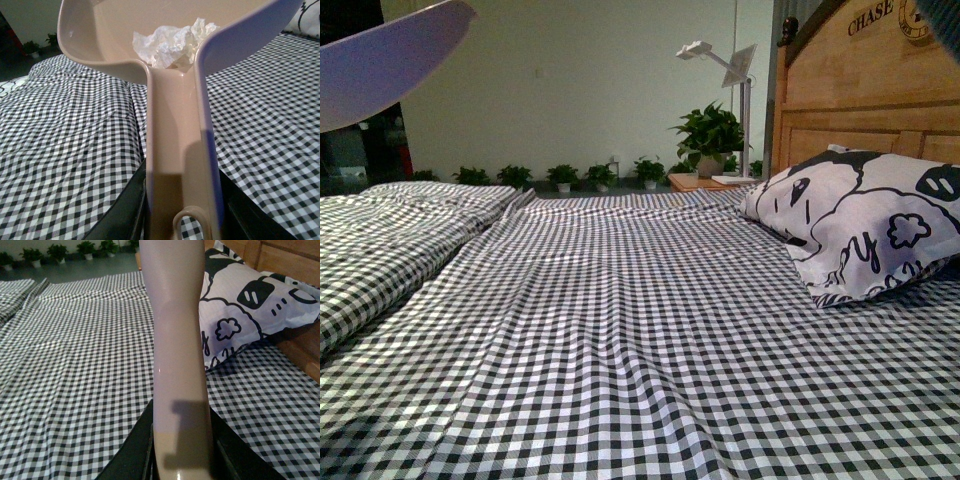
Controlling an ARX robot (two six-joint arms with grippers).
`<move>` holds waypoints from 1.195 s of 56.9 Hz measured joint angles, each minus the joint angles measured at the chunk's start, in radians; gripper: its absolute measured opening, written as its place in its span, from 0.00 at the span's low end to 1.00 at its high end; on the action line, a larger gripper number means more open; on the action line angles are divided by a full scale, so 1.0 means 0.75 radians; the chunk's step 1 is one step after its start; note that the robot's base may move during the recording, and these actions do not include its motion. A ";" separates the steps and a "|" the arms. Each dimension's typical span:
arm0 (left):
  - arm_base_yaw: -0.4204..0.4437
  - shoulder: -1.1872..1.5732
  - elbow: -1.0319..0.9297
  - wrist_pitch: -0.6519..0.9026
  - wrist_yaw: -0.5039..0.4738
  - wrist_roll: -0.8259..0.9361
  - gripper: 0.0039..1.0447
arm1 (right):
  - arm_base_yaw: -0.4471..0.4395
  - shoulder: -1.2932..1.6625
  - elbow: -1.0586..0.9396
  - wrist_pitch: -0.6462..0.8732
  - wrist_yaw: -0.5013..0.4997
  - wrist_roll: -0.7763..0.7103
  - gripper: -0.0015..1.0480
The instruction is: Clean up trash
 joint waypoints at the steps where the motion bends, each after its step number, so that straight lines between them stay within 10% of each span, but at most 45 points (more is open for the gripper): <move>1: 0.003 -0.009 -0.005 0.000 0.005 -0.003 0.27 | 0.000 -0.006 -0.002 -0.001 0.001 0.000 0.20; 68: 0.296 -0.694 -0.434 -0.323 0.388 -0.166 0.27 | 0.093 -0.482 -0.271 -0.112 0.137 0.075 0.20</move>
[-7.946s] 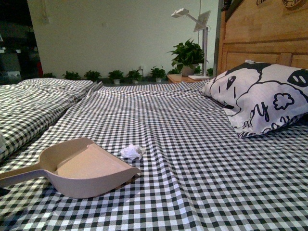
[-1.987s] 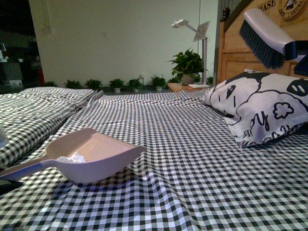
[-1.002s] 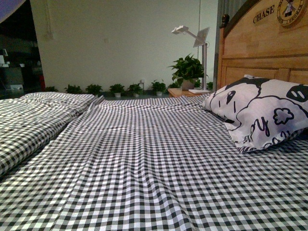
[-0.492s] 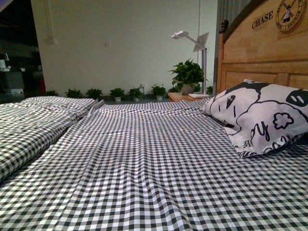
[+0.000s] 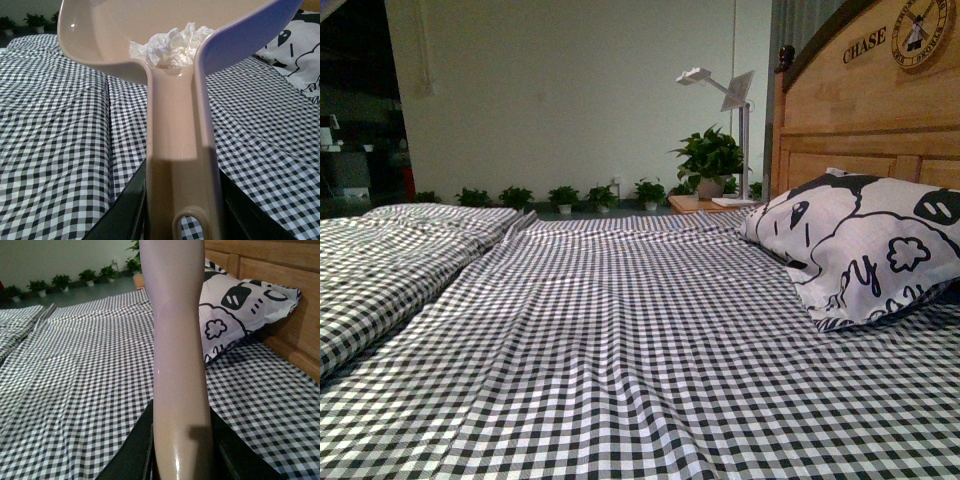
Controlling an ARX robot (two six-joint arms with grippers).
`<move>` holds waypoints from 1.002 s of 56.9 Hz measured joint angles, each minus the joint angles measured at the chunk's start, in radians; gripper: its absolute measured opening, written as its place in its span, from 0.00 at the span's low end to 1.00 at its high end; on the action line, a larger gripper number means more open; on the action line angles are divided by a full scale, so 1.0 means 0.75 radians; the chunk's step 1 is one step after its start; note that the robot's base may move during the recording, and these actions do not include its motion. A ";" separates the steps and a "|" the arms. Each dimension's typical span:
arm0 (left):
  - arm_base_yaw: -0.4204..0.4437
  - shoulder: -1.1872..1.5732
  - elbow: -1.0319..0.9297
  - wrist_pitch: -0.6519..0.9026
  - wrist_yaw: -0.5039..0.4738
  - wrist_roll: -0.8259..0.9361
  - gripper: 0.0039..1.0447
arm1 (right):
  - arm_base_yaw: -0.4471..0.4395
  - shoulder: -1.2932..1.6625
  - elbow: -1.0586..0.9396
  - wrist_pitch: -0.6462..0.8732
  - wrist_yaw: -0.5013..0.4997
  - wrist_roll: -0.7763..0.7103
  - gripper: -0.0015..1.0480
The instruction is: Clean up trash
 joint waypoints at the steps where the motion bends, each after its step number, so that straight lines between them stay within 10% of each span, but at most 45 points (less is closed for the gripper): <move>1: -0.001 0.000 -0.001 0.000 0.000 0.000 0.27 | 0.000 -0.001 0.000 0.000 0.000 0.000 0.20; 57: -0.001 -0.006 -0.004 0.001 0.005 -0.001 0.27 | -0.001 -0.002 -0.001 -0.042 0.025 -0.001 0.20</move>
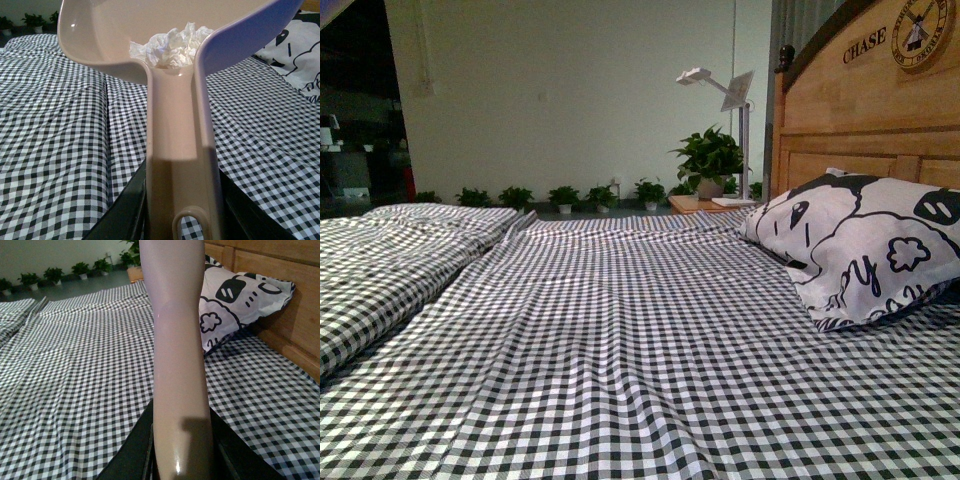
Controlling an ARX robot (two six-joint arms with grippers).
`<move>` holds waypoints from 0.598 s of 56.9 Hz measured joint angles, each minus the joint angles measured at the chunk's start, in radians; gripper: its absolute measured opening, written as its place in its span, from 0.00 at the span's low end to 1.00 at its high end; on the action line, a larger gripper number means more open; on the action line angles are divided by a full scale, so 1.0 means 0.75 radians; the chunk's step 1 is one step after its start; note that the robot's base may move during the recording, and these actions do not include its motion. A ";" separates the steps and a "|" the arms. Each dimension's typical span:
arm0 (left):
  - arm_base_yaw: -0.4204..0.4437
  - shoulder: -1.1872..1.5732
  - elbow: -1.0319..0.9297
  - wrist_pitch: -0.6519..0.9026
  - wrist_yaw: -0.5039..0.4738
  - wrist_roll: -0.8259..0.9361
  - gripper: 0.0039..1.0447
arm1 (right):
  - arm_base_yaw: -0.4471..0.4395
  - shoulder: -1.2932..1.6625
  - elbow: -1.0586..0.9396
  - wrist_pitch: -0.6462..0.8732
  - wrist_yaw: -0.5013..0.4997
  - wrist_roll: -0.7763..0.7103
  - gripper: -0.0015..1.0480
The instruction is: Clean up trash
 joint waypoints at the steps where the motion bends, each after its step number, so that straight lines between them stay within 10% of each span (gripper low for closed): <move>1: 0.000 0.000 0.000 0.000 -0.001 0.001 0.27 | 0.000 0.000 0.000 0.000 0.000 0.000 0.20; 34: 0.000 0.000 0.000 0.000 0.000 0.000 0.27 | 0.000 0.000 0.000 0.000 0.000 0.000 0.20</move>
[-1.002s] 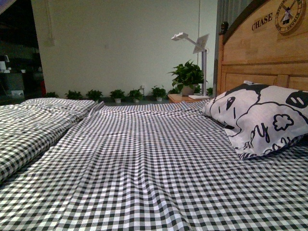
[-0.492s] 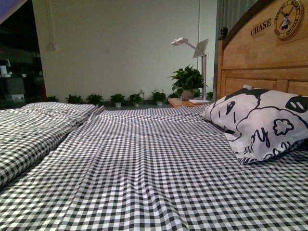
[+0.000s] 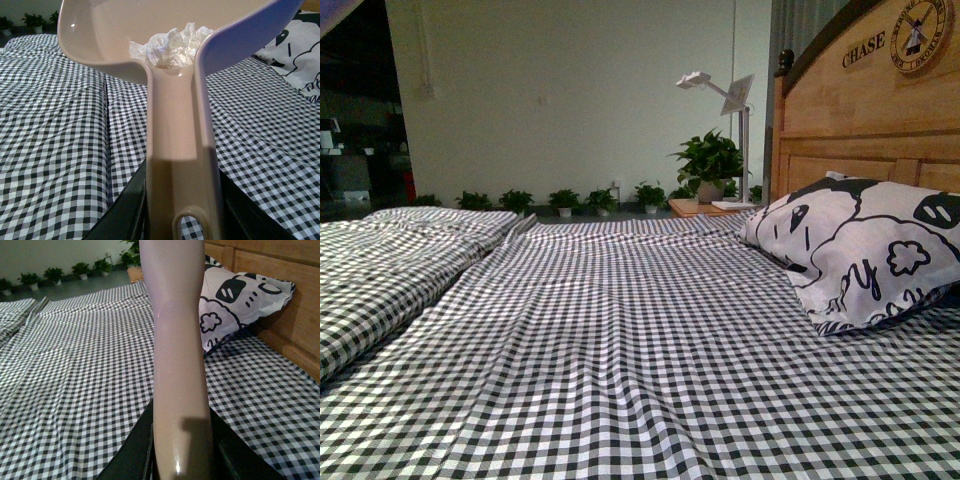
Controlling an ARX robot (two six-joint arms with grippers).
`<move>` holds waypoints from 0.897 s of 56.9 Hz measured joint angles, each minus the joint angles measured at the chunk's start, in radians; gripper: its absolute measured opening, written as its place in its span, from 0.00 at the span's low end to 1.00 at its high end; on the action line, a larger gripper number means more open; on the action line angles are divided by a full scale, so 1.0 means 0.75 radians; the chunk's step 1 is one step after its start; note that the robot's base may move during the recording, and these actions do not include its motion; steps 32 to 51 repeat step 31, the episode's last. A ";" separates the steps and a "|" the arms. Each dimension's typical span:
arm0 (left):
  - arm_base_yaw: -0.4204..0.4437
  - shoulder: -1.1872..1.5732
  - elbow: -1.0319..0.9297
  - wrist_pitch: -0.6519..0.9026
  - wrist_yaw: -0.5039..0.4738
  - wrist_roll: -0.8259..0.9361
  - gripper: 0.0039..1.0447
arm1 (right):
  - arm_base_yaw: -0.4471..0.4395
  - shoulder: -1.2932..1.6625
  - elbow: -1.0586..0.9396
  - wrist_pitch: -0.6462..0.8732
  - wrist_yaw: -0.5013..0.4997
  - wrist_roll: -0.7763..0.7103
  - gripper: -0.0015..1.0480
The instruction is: Clean up trash
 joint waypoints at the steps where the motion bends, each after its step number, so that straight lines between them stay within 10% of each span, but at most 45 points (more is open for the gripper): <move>1: 0.000 0.000 0.000 0.000 0.000 0.000 0.27 | 0.000 0.000 0.000 0.000 -0.001 0.000 0.20; 51: 0.000 0.000 0.000 0.000 0.000 0.000 0.27 | 0.000 0.000 0.000 0.000 0.000 0.000 0.20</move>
